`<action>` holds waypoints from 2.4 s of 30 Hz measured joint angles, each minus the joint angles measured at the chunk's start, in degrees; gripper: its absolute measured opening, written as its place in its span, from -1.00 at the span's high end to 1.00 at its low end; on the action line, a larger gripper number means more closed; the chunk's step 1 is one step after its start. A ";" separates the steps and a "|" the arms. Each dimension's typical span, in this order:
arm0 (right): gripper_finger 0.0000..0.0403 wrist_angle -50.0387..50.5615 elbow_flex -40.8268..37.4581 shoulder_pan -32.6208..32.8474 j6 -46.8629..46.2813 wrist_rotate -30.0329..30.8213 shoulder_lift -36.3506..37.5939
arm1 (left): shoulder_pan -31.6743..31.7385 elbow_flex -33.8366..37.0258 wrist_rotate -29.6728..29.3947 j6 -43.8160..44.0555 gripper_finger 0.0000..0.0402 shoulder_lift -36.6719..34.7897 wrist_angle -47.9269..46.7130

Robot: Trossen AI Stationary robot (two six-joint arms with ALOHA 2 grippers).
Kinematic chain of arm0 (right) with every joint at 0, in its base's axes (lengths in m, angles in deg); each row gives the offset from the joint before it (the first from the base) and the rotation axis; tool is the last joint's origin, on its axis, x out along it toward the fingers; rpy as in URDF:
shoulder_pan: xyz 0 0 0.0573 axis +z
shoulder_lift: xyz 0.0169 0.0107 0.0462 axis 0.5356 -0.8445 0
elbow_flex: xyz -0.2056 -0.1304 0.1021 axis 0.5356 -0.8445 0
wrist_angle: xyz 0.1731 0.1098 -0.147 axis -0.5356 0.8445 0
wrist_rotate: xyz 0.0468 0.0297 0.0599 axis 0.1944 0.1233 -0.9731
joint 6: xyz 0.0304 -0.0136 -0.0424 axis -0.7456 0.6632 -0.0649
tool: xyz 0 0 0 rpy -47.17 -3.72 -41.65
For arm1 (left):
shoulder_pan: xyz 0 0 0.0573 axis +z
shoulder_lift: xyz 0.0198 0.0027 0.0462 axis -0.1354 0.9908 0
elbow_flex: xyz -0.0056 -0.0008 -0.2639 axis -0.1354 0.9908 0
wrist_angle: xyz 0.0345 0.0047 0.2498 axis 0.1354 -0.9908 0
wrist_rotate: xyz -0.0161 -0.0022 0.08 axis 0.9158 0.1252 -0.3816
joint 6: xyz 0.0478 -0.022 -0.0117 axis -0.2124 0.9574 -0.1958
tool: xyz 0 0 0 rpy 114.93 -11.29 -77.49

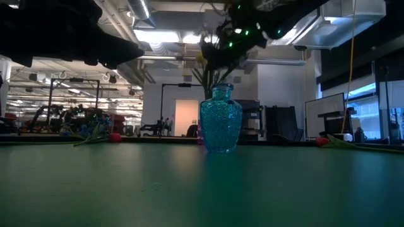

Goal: Sort flowers into vase by color
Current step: Put the white flower into the violet vase, then put the yellow tulip into the violet vase

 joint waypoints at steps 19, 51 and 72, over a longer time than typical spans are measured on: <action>0.86 -1.83 0.05 0.11 -1.41 -2.01 -9.45 | -0.09 0.00 0.00 -0.05 0.20 0.00 0.55; -0.51 33.60 17.32 5.41 -1.87 -2.73 -3.47 | -0.09 0.00 -16.37 7.42 0.20 -11.20 -17.43; -0.51 44.79 17.28 0.67 -7.22 3.01 -4.99 | -0.09 0.00 -16.39 7.47 0.20 -11.32 -17.59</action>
